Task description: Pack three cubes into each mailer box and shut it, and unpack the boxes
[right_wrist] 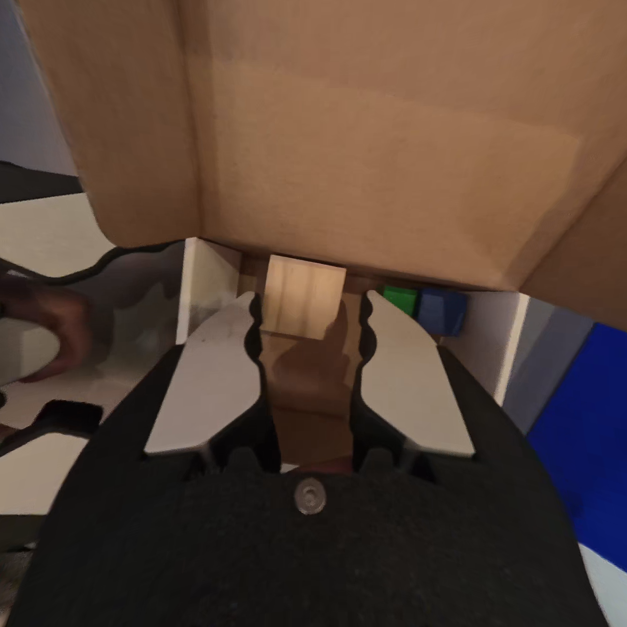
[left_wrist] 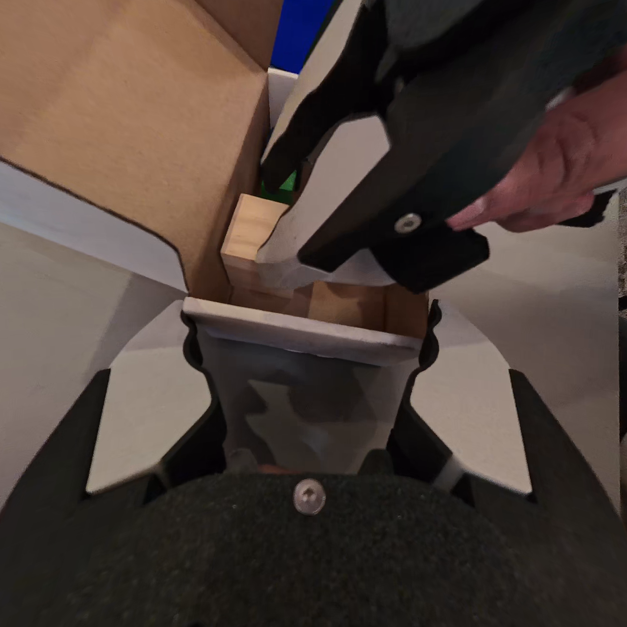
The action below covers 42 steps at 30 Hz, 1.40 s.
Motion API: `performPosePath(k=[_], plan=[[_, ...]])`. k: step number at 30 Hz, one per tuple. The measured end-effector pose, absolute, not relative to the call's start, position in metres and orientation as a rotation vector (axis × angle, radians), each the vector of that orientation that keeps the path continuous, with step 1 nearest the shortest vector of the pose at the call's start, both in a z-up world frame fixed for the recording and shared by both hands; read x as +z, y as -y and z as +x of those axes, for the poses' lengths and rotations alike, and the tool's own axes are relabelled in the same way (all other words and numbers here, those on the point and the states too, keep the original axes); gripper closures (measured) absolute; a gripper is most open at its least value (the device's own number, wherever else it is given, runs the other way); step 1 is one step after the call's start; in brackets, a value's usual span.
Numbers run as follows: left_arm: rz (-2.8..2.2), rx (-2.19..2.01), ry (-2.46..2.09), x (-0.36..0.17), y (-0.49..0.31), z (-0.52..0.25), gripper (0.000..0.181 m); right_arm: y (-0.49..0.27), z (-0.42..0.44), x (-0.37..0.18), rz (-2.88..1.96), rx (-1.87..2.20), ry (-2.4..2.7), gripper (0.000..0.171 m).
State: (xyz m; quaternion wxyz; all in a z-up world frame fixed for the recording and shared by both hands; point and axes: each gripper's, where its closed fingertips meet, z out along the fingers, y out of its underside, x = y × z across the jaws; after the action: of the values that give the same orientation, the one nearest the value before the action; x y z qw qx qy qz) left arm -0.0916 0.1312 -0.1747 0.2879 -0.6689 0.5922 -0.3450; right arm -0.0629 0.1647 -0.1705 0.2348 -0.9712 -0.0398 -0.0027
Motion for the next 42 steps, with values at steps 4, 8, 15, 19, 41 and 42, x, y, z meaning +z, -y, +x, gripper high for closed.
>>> performPosePath(k=[4,8,15,19,41,42], plan=[[-1.787,-0.920,-1.580,-0.175,-0.131,-0.092,0.056,-0.164,-0.064,-0.167,-2.651,0.027,0.085,0.129],[-1.790,-0.923,-1.579,-0.175,-0.131,-0.092,0.056,-0.153,-0.056,-0.130,-2.562,0.050,0.083,0.129],[-1.791,-0.925,-1.579,-0.175,-0.131,-0.092,0.056,-0.124,0.054,0.005,-2.230,-0.076,-0.157,0.129],[-1.793,-0.928,-1.580,-0.175,-0.131,-0.092,0.056,-0.130,0.152,0.016,-2.187,-0.137,-0.392,0.129],[-1.801,-0.936,-1.585,-0.175,-0.130,-0.093,0.055,-0.156,0.285,-0.133,-2.558,-0.319,-0.670,0.115],[-1.802,-0.938,-1.585,-0.175,-0.130,-0.093,0.055,-0.158,0.272,-0.110,-2.496,-0.342,-0.600,0.114]])
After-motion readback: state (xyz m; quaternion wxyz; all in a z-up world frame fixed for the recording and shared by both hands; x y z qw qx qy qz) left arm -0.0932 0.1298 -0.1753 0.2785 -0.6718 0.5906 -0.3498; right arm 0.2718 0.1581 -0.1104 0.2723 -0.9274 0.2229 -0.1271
